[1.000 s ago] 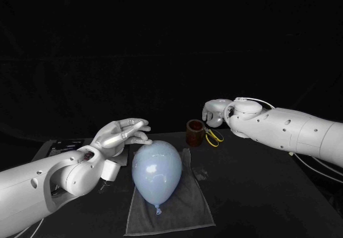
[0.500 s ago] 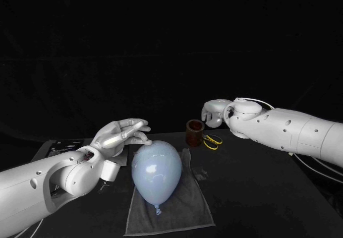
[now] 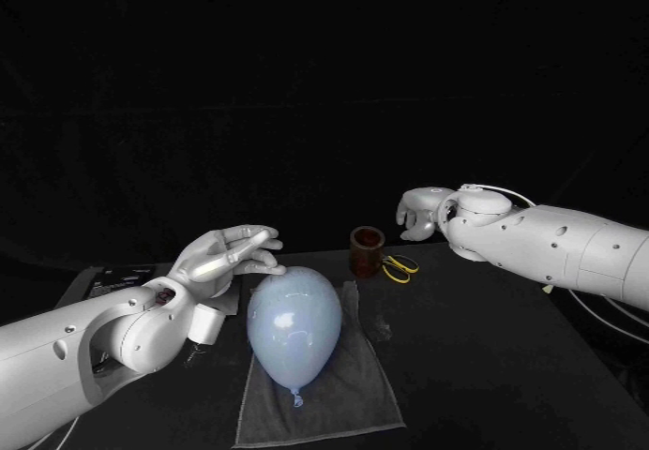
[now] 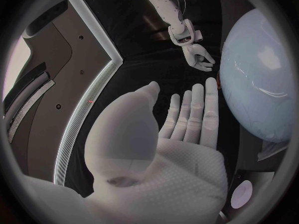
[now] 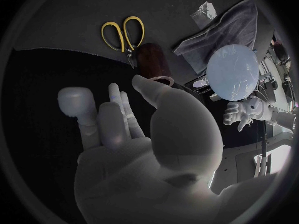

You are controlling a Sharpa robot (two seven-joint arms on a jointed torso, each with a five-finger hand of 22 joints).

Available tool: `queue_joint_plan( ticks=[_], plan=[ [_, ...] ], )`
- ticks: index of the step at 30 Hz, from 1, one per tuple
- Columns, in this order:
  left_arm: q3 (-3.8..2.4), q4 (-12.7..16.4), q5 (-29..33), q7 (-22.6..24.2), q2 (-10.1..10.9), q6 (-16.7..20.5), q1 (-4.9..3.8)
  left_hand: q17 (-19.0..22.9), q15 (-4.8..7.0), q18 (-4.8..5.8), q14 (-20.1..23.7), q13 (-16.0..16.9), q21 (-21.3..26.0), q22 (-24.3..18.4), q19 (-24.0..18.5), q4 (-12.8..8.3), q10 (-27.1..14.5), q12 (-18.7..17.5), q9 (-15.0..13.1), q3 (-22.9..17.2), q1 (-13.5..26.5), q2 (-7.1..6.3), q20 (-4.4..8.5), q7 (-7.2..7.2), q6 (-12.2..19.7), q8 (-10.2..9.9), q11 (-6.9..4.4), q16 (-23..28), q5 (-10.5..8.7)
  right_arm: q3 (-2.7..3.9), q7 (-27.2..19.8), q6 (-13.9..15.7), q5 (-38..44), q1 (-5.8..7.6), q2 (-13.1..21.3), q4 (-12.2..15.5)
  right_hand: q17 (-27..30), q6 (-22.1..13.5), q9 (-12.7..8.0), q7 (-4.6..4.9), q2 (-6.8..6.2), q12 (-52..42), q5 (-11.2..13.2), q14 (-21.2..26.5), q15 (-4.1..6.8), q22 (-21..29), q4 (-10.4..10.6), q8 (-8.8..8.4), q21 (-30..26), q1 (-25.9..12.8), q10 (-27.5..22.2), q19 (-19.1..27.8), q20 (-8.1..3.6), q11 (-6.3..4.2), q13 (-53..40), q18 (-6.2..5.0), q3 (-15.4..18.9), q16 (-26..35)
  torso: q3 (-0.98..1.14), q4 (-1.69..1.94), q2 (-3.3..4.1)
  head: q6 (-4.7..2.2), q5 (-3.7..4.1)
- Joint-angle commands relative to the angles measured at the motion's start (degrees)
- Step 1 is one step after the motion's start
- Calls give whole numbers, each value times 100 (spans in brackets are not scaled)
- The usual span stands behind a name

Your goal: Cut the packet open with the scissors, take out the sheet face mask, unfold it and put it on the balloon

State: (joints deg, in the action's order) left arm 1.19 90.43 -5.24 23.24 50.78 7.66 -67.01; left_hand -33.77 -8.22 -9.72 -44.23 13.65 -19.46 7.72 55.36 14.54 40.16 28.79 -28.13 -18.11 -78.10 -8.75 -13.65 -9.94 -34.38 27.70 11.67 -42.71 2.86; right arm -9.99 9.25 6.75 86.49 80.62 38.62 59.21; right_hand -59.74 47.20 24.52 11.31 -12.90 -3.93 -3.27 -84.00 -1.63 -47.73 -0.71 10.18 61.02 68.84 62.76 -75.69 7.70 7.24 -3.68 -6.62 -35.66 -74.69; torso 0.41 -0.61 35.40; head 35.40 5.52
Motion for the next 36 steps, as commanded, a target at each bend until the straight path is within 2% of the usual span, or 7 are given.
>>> queue_joint_plan(
  ticks=[1,11,18,19,20,24,36],
  plan=[
    [-6,12,-27,47,-11,-108,-19,3,-18,-69,20,-4,-21,-9,23,-17,36,-33,5,-22,-20,42,-9,-492,-50,-20,-6,39,-3,4,207,-33,-202,-15,-2,-136,24,-72,-12,27,-12,11,17,8,-43,113,76,-35,-98,-21,-104,74,2,17,-10,-128,220,-3,6,3,9,0,18],
    [-6,25,-34,50,-1,-106,-19,8,-19,-68,24,-12,-20,-10,19,-21,43,-39,11,-20,-26,43,-10,-492,-54,-25,-5,41,-3,3,226,-86,-388,-254,-81,-612,32,-4,10,19,108,-125,14,13,-40,157,193,7,-173,150,-77,72,10,3,-46,-139,547,-25,9,3,13,22,20],
    [-6,37,-38,56,0,-111,-19,8,-19,-68,24,-12,-20,-10,19,-21,43,-39,11,-20,-26,43,-10,-492,-54,-25,-5,41,-3,3,252,4,-874,-479,-213,-916,-217,191,26,-154,147,-921,7,-56,158,-213,266,46,83,243,979,-110,-149,-251,-478,-86,584,-185,7,5,13,57,13],
    [-6,40,-38,57,2,-112,-19,8,-19,-68,24,-12,-20,-10,19,-21,43,-39,11,-20,-26,43,-10,-492,-54,-25,-5,41,-3,4,256,11,-952,-511,-236,-956,-304,218,25,-197,125,-1175,5,-81,211,-309,257,38,151,266,1091,-152,-208,-309,-673,-67,634,-239,9,6,17,67,18],
    [-6,45,-39,60,5,-112,-19,11,-19,-68,26,-18,-20,-11,16,-26,47,-45,15,-20,-33,43,-10,-492,-57,-28,-5,42,-3,4,264,20,-1064,-551,-265,-1002,-515,325,8,-292,314,-2834,-26,-133,317,-551,380,-48,291,345,355,-250,-294,-331,-2263,-28,769,-390,4,7,16,85,22],
    [-7,57,-44,66,20,-106,-19,11,-19,-68,26,-18,-20,-11,16,-26,47,-45,15,-20,-33,43,-10,-492,-57,-28,-5,42,-3,5,299,34,-1313,-638,-346,-1093,-851,262,-15,-248,175,-3863,-15,-196,249,-952,431,-135,552,326,106,-368,-277,-331,-3214,39,812,-568,3,6,25,107,26],
    [-10,104,-47,79,58,-97,-31,11,-19,-68,26,-18,-20,-11,16,-26,47,-45,15,-20,-33,43,-10,-492,-57,-28,-5,42,-3,6,371,40,-1709,-818,-524,-1279,-1470,228,11,-202,193,-6265,-100,-312,210,-1654,570,-148,1046,245,813,-563,-246,-306,-5797,152,839,-906,1,25,67,130,39]
  ],
)
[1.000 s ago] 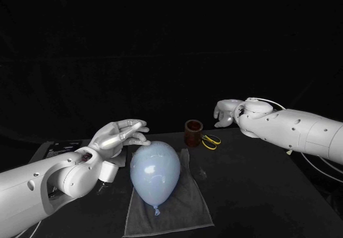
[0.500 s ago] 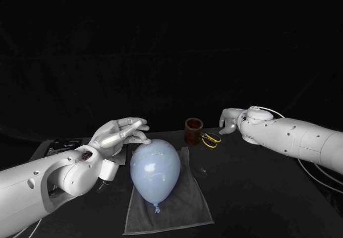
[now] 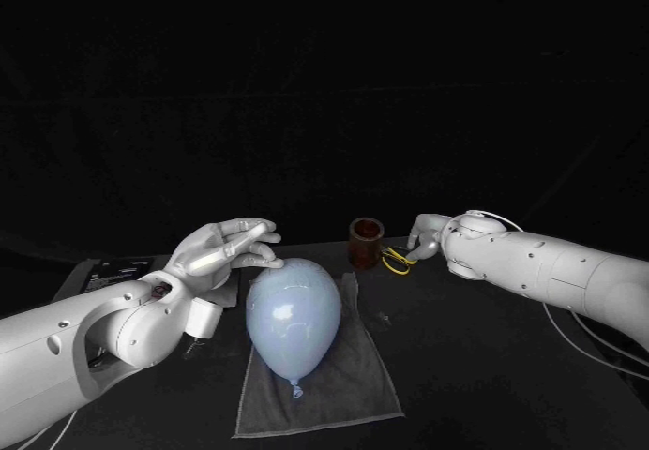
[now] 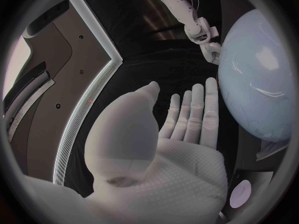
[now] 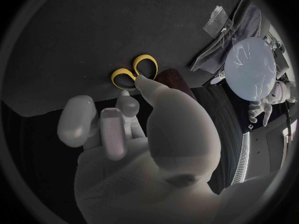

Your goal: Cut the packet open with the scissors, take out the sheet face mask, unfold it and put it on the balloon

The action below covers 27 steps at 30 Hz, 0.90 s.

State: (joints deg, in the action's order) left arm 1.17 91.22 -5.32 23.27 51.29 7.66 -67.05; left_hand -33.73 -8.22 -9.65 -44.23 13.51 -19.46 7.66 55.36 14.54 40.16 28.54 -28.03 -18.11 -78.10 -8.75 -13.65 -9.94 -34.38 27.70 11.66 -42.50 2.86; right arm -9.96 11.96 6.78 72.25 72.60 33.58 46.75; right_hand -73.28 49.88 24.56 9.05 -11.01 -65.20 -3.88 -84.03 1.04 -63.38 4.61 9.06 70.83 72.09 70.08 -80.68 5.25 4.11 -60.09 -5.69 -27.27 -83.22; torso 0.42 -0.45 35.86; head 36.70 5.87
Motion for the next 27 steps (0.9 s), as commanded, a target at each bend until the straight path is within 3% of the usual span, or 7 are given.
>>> queue_joint_plan(
  ticks=[1,10,19,27],
  plan=[
    [-9,27,-39,76,9,-96,-32,7,-19,-76,26,-4,-20,-5,16,-26,47,-20,5,-20,-33,43,-10,-492,-57,-28,-5,21,-3,4,102,33,-315,-26,-27,-39,-133,-43,8,26,6,-166,-40,-311,-59,-108,44,-37,78,-86,89,-68,1,9,-187,61,3,-63,-2,10,27,5,5],
    [-10,44,-40,80,22,-90,-94,10,-19,-76,27,-9,-20,-6,15,-30,50,-24,8,-21,-39,43,-10,-491,-59,-31,-5,21,-3,4,127,-58,-445,-93,-91,-83,-360,-70,14,35,11,-283,-75,-351,-74,-267,98,-41,194,-146,102,-107,12,22,-322,87,31,-170,-12,15,68,-7,12],
    [-10,62,-42,81,33,-89,-127,10,-19,-76,27,-9,-20,-6,15,-30,50,-24,8,-21,-39,43,-10,-491,-59,-31,-5,21,-3,5,140,22,-320,-120,-174,-194,-396,-98,13,42,4,-273,-82,-356,-80,-281,118,-51,203,-170,65,-104,17,29,-314,88,47,-189,-5,26,89,-11,5],
    [-10,78,-42,77,47,-92,-147,10,-19,-76,27,-9,-20,-6,15,-30,50,-24,8,-21,-39,43,-10,-491,-59,-31,-5,21,-3,5,152,73,-1,-162,-235,-228,-405,-116,12,45,8,-273,-85,-356,-84,-286,126,-58,206,-176,52,-102,21,32,-315,89,50,-194,-3,18,88,26,-20]
  ],
)
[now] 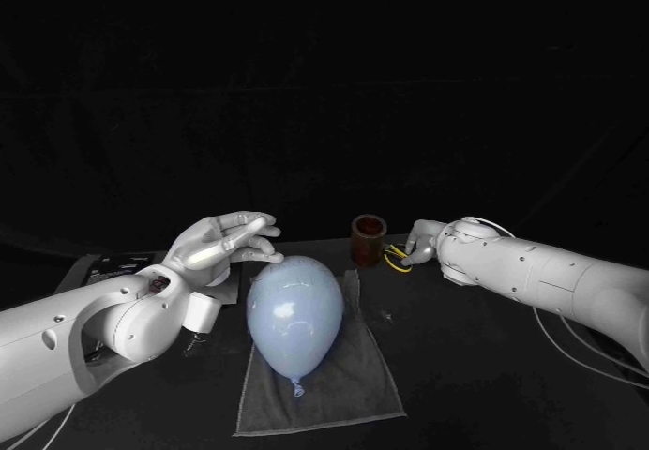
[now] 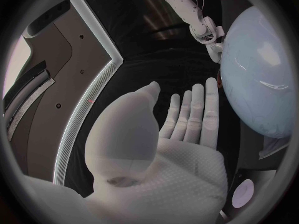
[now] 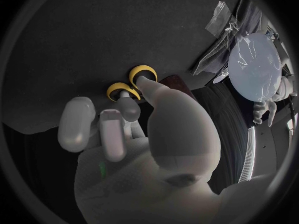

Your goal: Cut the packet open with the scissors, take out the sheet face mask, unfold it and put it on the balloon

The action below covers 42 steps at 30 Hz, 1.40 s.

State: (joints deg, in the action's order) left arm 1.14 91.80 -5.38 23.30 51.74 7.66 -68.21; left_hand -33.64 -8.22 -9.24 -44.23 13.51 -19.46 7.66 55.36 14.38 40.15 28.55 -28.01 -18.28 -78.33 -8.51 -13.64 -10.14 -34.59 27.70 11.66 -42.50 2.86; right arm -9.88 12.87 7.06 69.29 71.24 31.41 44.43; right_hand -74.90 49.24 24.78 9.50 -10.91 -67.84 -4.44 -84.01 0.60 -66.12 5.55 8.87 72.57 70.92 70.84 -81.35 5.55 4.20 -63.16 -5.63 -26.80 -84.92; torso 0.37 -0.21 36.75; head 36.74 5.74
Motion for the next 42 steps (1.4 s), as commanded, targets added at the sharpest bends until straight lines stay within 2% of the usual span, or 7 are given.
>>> queue_joint_plan(
  ticks=[1,7,13,25,35,42],
  plan=[
    [-6,20,-36,73,4,-92,-32,1,-19,-116,27,-9,-20,-6,15,-14,51,-24,6,-4,-16,20,-10,-471,-38,-31,-5,21,-3,-3,65,42,351,-30,-21,9,-247,-53,-10,1,2,-11,-32,-359,-40,-12,29,-39,33,-52,-25,-34,-8,22,-11,83,-1,-26,1,-8,-4,28,-11],
    [-6,20,-36,71,7,-94,-38,1,-19,-116,27,-9,-20,-6,15,-14,51,-24,6,-4,-16,20,-10,-471,-38,-31,-5,21,-3,-4,142,-24,897,-75,-18,102,-295,53,30,-15,11,-113,-52,-361,-36,-83,-28,38,80,35,33,-39,1,10,-136,91,-45,-51,-1,-16,-10,52,-17],
    [-6,17,-37,68,5,-96,-40,1,-19,-116,27,-9,-20,-6,15,-14,51,-24,6,-4,-16,20,-10,-471,-38,-31,-5,21,-3,-6,278,-167,1448,-127,-17,202,-354,292,141,-75,-9,-224,-48,-366,-3,-164,-77,219,132,66,124,-47,-16,-38,-271,99,-76,-78,3,-14,-8,58,-7],
    [-6,16,-38,64,9,-94,-41,10,-19,-116,31,-24,-21,-8,10,-23,64,-37,16,-4,-29,23,-11,-470,-48,-40,-6,22,-3,-11,457,-234,1876,-234,0,256,-380,462,264,-152,22,-277,-35,-366,49,-205,-86,396,151,50,196,-43,-57,-104,-347,101,-112,-87,0,-10,-4,68,-1],
    [-6,9,-43,60,7,-97,-41,14,-19,-116,31,-32,-21,-9,9,-27,72,-43,21,-4,-35,25,-11,-468,-53,-44,-7,22,-3,-11,644,63,1943,-256,61,274,-394,908,517,-420,335,-352,-58,-367,234,-317,-241,824,208,187,451,-72,-213,-333,-483,115,-466,-82,2,-8,-5,63,8],
    [-6,2,-43,59,9,-97,-41,17,-18,-117,31,-38,-22,-9,8,-35,77,-48,25,-9,-49,31,-11,-467,-57,-47,-8,22,-2,-10,711,225,1921,-257,107,258,-429,994,619,-525,414,-640,-97,-375,314,-388,-278,980,246,121,773,-97,-290,-421,-851,129,-563,-88,-3,-8,-1,48,10]
  ],
)
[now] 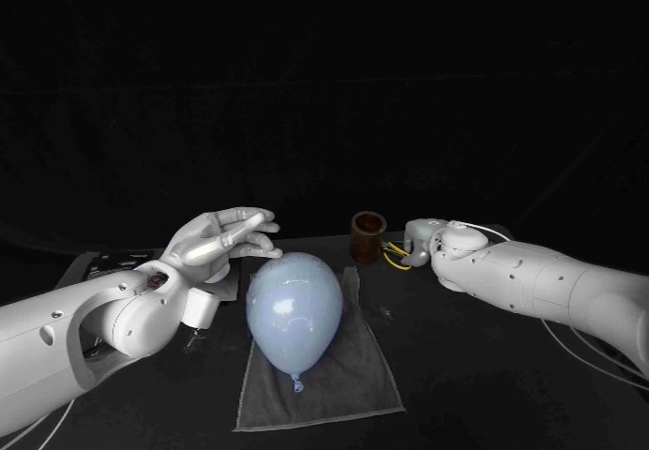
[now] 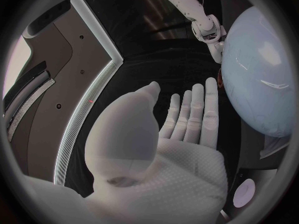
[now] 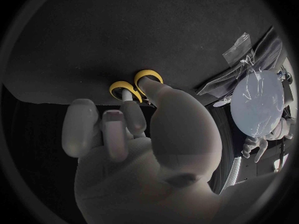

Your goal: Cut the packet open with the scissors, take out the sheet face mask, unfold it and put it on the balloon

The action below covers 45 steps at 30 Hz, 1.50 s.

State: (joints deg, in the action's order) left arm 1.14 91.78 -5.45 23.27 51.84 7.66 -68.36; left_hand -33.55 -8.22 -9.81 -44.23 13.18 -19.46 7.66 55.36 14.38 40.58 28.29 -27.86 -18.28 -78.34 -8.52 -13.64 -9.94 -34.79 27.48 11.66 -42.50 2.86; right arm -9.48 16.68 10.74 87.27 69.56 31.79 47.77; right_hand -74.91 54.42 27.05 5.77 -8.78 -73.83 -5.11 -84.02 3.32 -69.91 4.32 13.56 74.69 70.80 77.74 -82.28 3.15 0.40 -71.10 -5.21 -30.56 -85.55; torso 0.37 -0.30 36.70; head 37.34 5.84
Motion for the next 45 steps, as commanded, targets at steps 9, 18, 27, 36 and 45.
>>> queue_joint_plan(
  ticks=[9,18,27,36,45],
  plan=[
    [-6,-12,-36,59,6,-93,-26,14,-16,-61,30,-18,-25,-10,7,-55,45,-33,19,-26,-80,48,-10,-485,-45,-33,-10,20,-2,-43,465,243,59,-43,175,0,-467,486,431,-183,189,-102,-19,-382,71,-54,-139,569,59,38,162,-18,-82,-68,-152,97,-200,-38,-6,-4,-3,-22,12],
    [-5,-40,-36,59,-7,-98,-26,17,-15,-61,30,-23,-26,-10,7,-63,48,-37,22,-34,-94,57,-9,-485,-48,-36,-11,20,-2,-26,643,624,74,107,332,204,-498,493,453,-200,157,-125,29,-389,86,-128,-114,605,109,-48,200,-47,-100,-84,-198,112,-199,-48,-8,-7,-12,-65,44],
    [-5,-68,-36,61,-24,-104,-24,19,-15,-61,30,-27,-27,-10,6,-70,51,-41,25,-40,-104,63,-9,-484,-50,-39,-11,20,-2,-12,752,783,117,268,464,370,-526,496,459,-203,147,-123,45,-395,90,-180,-97,616,146,-85,207,-67,-106,-89,-204,123,-199,-59,-2,3,-2,-120,81],
    [-4,-93,-36,62,-29,-102,-24,19,-15,-61,30,-27,-27,-10,6,-70,51,-41,25,-40,-104,63,-9,-484,-50,-39,-11,20,-2,-10,791,684,210,483,676,670,-558,497,464,-208,137,-124,66,-402,95,-222,-81,625,176,-117,216,-83,-111,-92,-214,132,-201,-71,-5,-4,6,-154,102],
    [-4,-115,-36,63,-33,-103,-23,22,-15,-61,30,-33,-28,-11,6,-75,55,-46,29,-42,-110,65,-9,-485,-52,-42,-11,20,-2,-10,914,571,382,640,885,1004,-574,499,467,-213,127,-124,89,-405,100,-244,-64,633,191,-145,224,-92,-115,-95,-222,137,-203,-77,0,-2,3,-178,129]
  ],
)
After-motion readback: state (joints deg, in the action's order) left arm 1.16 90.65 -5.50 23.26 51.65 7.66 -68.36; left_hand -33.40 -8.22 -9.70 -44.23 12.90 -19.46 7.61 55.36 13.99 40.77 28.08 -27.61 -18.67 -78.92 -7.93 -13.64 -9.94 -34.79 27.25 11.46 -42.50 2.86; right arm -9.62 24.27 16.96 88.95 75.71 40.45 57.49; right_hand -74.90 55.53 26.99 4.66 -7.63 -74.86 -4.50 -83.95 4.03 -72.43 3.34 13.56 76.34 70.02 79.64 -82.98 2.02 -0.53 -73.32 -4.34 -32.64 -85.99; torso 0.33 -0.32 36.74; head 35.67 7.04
